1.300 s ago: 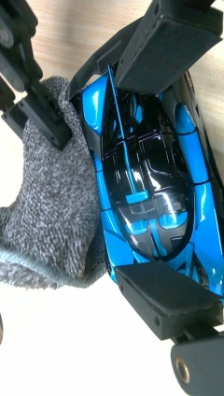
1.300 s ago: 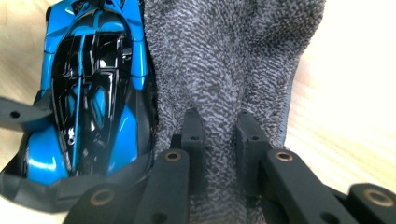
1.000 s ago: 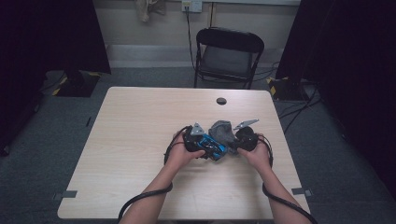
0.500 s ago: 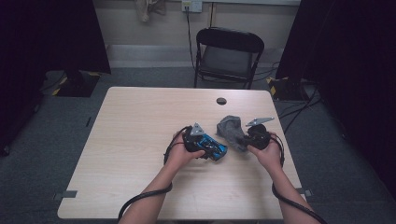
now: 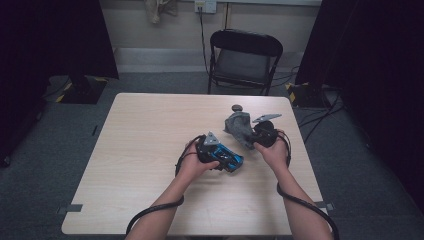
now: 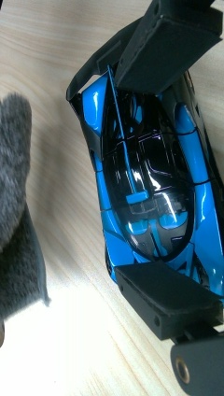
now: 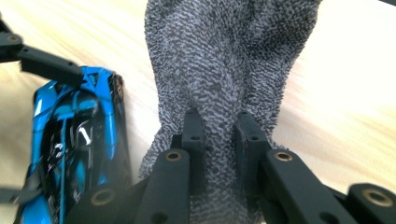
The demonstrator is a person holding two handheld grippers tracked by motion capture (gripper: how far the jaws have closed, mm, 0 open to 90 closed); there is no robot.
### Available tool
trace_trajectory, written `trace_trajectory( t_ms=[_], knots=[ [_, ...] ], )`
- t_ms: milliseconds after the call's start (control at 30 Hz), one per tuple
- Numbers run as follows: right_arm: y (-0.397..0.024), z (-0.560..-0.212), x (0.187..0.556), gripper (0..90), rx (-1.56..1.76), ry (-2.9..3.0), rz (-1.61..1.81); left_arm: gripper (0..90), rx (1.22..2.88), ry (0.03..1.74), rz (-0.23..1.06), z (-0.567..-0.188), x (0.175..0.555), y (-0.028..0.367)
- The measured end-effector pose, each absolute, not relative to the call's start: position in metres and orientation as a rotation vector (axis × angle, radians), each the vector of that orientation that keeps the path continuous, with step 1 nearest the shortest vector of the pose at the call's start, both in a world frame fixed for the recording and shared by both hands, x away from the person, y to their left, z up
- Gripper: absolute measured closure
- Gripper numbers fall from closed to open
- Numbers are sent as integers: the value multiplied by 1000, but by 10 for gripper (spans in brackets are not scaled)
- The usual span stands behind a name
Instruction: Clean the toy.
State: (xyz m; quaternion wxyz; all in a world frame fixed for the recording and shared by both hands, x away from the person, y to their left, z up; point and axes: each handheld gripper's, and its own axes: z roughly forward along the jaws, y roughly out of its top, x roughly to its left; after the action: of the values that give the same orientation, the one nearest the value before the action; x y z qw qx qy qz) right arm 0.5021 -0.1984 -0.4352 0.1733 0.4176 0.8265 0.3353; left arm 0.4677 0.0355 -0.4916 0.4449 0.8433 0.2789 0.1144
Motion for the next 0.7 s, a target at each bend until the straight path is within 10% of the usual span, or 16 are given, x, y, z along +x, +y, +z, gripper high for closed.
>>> trace_trajectory(
  t_ms=[700],
  knots=[
    [-134, -454, 529, 778, 1082, 2373, 870, 91, 2077, 677, 279, -493, 467, 35]
  ],
)
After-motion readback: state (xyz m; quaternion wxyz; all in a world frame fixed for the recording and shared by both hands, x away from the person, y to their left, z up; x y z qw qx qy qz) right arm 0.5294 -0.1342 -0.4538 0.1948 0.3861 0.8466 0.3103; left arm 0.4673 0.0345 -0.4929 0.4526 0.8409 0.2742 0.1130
